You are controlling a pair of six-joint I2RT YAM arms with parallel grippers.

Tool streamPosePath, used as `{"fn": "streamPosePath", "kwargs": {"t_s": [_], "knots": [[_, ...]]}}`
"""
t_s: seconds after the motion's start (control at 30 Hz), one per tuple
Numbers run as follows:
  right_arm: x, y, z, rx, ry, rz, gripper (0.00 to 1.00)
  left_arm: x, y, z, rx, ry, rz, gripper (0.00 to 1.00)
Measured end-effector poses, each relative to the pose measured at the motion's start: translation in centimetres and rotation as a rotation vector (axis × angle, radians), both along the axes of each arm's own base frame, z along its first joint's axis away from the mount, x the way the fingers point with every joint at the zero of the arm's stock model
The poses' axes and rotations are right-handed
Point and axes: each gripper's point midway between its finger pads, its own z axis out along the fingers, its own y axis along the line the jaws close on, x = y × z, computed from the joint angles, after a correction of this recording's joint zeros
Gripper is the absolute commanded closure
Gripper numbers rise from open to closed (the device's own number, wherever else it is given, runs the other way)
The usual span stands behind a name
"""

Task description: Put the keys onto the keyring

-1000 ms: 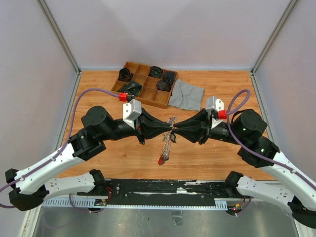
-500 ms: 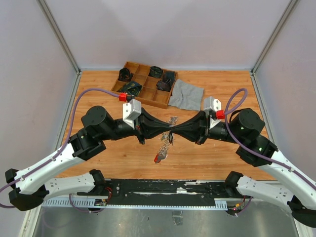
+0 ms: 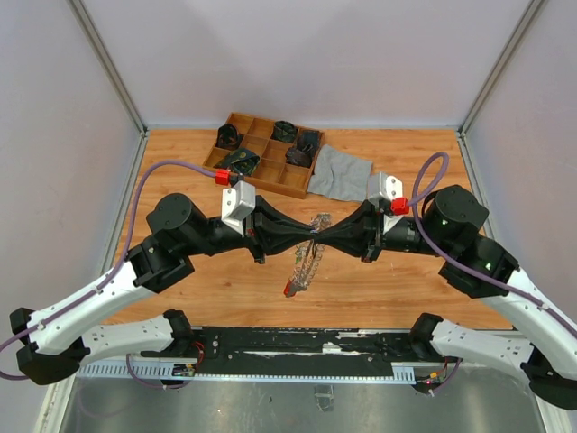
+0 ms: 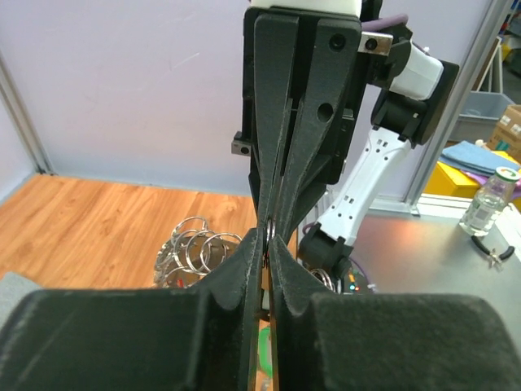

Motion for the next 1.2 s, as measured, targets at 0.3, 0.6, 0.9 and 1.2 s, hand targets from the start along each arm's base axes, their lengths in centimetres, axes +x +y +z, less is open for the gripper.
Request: {"fn": "streamPosePath", "kwargs": {"t_s": [0.3, 0.6, 0.9, 1.2], "knots": [[0.4, -0.1, -0.1, -0.158, -0.002, 0.003, 1.0, 0.0, -0.1, 0.0, 0.0, 0.003, -0.002, 0.78], [0.3, -0.8, -0.9, -0.281, 0.007, 0.013, 1.0, 0.2, -0.4, -0.4, 0.013, 0.007, -0.001, 0.66], [0.8, -1.8, -1.7, -0.407, 0.022, -0.014, 1.0, 1.2, -1.0, -2.4, 0.107, 0.027, 0.028, 0.62], [1.5, -2.7, -3.2, -0.531, 0.048, -0.045, 1.0, 1.9, -1.2, -3.2, 0.162, 0.029, 0.055, 0.61]]}}
